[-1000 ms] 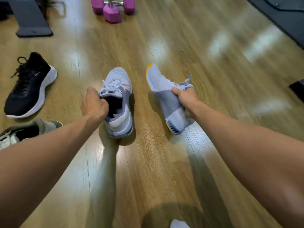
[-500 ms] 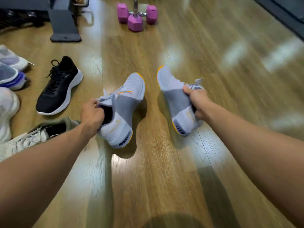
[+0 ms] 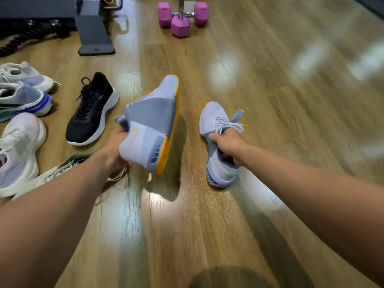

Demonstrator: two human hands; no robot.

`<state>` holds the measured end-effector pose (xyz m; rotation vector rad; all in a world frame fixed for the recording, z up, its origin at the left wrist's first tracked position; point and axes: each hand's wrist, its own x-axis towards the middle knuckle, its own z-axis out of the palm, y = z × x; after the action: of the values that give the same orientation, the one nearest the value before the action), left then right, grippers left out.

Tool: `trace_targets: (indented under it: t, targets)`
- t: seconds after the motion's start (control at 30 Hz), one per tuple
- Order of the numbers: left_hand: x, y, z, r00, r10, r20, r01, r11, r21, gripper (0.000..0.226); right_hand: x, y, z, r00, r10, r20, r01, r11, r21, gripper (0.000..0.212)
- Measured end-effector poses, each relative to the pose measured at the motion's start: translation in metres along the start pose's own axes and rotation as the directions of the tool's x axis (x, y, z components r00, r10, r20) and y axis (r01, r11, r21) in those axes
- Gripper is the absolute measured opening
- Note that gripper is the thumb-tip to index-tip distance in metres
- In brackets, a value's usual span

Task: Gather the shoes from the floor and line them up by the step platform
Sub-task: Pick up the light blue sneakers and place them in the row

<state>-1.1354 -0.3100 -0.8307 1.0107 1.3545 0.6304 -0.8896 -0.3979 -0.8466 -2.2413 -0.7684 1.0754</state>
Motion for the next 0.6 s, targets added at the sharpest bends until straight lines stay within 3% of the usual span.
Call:
trace_targets:
  t: [0.07,0.13,0.23,0.33,0.4,0.5,0.53,0.6]
  targets:
    - [0.013,-0.008,0.0,0.964,0.219,-0.148,-0.165,0.936,0.311,0.031,-0.001,0.0,0.01,0.993,-0.022,0.114,0.032,0.996,-0.088,0.032]
    - [0.017,-0.006,0.013,0.908,0.376,-0.188,-0.208,0.79,0.577,0.021,-0.004,0.002,0.016,0.973,-0.131,0.188,0.188,0.924,-0.333,0.037]
    - [0.013,-0.019,0.031,0.927,0.366,-0.083,-0.199,0.668,0.717,0.017,-0.01,0.007,0.016,0.91,-0.219,0.352,0.412,0.575,-0.707,0.048]
    - [0.005,-0.03,0.041,0.952,0.299,-0.061,-0.141,0.608,0.781,0.024,-0.016,0.014,0.01,0.887,-0.137,0.442,0.46,0.356,-0.814,0.051]
    - [-0.001,-0.029,0.045,0.923,0.386,-0.003,-0.219,0.53,0.819,0.028,-0.018,0.017,0.009,0.882,-0.138,0.45,0.47,0.301,-0.83,0.045]
    - [-0.013,-0.027,0.053,0.787,0.574,0.224,-0.447,0.281,0.849,0.034,-0.02,0.017,0.01,0.897,-0.146,0.416,0.441,0.327,-0.836,0.038]
    - [-0.018,-0.029,0.06,0.79,0.53,0.307,-0.477,0.218,0.852,0.039,-0.021,0.017,0.011,0.897,-0.155,0.413,0.441,0.323,-0.837,0.035]
    - [-0.024,-0.038,0.075,0.877,0.292,0.383,-0.435,0.141,0.889,0.049,-0.021,0.015,0.013,0.899,-0.126,0.42,0.436,0.363,-0.823,0.04]
